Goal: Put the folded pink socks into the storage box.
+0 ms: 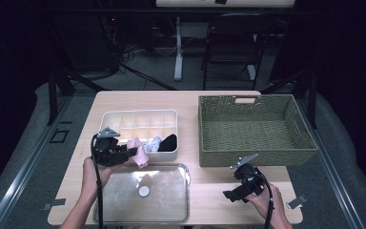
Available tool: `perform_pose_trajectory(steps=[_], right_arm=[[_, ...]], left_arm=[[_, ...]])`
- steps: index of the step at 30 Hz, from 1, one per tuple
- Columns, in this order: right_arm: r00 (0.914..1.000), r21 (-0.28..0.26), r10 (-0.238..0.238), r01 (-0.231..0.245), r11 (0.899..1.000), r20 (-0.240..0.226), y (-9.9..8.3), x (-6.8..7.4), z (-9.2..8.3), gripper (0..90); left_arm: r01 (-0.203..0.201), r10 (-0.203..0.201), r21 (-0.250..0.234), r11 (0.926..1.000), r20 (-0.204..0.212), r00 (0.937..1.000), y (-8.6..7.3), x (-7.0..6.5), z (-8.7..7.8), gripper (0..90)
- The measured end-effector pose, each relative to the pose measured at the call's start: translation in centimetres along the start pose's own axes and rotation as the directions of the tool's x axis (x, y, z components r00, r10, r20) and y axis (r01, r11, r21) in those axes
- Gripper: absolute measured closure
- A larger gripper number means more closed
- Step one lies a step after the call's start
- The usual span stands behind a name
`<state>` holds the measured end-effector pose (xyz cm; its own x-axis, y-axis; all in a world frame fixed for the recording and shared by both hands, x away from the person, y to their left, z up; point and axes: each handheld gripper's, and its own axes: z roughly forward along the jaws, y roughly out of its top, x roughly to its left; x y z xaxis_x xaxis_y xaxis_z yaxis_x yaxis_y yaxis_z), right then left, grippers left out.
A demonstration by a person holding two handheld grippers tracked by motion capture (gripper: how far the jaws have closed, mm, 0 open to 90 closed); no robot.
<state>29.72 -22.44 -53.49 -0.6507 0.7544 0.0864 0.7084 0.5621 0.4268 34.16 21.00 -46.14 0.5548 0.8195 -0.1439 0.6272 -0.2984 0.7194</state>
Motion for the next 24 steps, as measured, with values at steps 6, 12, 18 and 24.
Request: perform_pose_trajectory(steps=[6,12,18,24], right_arm=[[1.0,0.0,-0.006,0.006,1.0,-0.001,0.0,0.0,0.2,5.0],[0.9999,0.014,-0.013,0.013,1.0,0.004,0.1,0.0,0.3,5.0],[0.9997,0.02,-0.022,0.022,1.0,0.003,0.3,0.1,0.3,5.0],[0.9998,0.03,-0.02,0.02,0.999,0.001,0.0,0.1,0.3,5.1]], left_arm=[[-0.009,0.005,-0.045,0.999,-0.085,0.9963,0.9,1.1,-0.4,68.2],[-0.016,0.006,-0.067,0.9976,-0.147,0.9891,1.5,2.0,0.6,68.2],[-0.05,0.037,-0.053,0.9973,-0.225,0.9736,1.8,2.4,2.1,68.2],[-0.058,0.053,-0.012,0.9983,-0.25,0.9667,1.9,2.8,4.3,68.2]])
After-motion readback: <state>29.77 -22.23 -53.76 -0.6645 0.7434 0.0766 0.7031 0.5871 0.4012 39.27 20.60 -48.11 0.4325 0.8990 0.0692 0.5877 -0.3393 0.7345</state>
